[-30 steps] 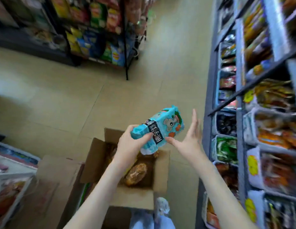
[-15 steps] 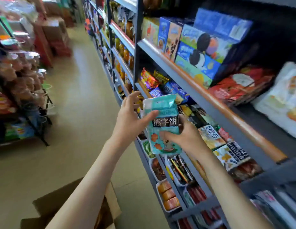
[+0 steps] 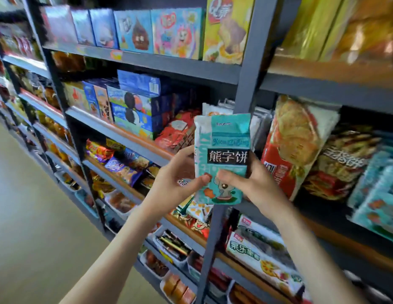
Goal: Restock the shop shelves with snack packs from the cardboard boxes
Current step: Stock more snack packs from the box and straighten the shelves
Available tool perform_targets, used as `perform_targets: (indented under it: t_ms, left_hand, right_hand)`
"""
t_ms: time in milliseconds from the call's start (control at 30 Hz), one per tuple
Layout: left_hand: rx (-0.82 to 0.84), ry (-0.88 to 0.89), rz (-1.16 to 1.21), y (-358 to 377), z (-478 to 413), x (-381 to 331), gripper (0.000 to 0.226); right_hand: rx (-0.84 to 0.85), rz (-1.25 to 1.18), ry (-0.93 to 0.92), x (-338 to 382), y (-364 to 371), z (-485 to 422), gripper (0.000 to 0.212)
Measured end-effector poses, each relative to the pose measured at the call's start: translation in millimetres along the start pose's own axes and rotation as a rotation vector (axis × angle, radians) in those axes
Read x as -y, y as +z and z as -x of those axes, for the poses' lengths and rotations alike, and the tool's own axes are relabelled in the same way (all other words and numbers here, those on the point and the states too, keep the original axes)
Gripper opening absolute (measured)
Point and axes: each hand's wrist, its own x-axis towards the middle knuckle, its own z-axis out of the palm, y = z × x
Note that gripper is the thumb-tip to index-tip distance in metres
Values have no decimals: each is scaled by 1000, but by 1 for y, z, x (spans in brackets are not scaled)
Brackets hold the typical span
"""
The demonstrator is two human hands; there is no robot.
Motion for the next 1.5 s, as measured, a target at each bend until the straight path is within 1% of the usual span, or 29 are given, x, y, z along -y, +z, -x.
perform_targets:
  t_ms: [67,167,267,400,567,667,733,800,900,1000,1100,1167,1233,1367,1500]
  left_hand:
    - [2,107,7,15,-2,-12,67]
    - [47,227,2,38,-5,-20,63]
    - [135,269,-9,63,-10,-20,62]
    - [250,309,-18,103,-16,-23,56]
    - [444,280,2,162,-24,-30,62]
    - [548,263,13,200,-34,-36,58]
    - [610,215,22,224,-40,-39,59]
    - [629,184,6,248,-45,-40,59]
    - [637,168,18,274,-50,-40,57]
    - [663,153,-14,288,-55,-39,61]
    - [654,154,-62,295,-58,-36,67]
    - [640,165,-121,296,-58,-32,72]
    - [660,178,-183,293,-57,-25,79]
    - [714,173,-214,284,-61,-14,80]
    - [717,173,-240,276,-68,-17,74]
  right_hand:
    - [-25,-8,-36,9,-13,15,51]
    - [-103,4,-63,15,-32,35,56]
    - [-215,29,-50,13,-52,54,58]
    - [-378,87,1,5,-81,84,53]
    - [-601,146,58,0,-120,123,47]
    - [-721,152,86,-5,-144,138,41]
    - [-792,148,111,-9,-158,144,36]
    - [-858,167,136,-14,-171,148,32]
    - [-928,203,167,-19,-186,150,34]
    - [-936,290,214,-24,-199,150,36]
    - [-908,287,303,-25,-207,151,41]
    - [-848,312,386,-23,-210,152,43]
    - [-779,333,440,-21,-210,151,42]
    - [-715,389,452,-21,-205,144,42]
    - [-626,443,452,-15,-206,137,31]
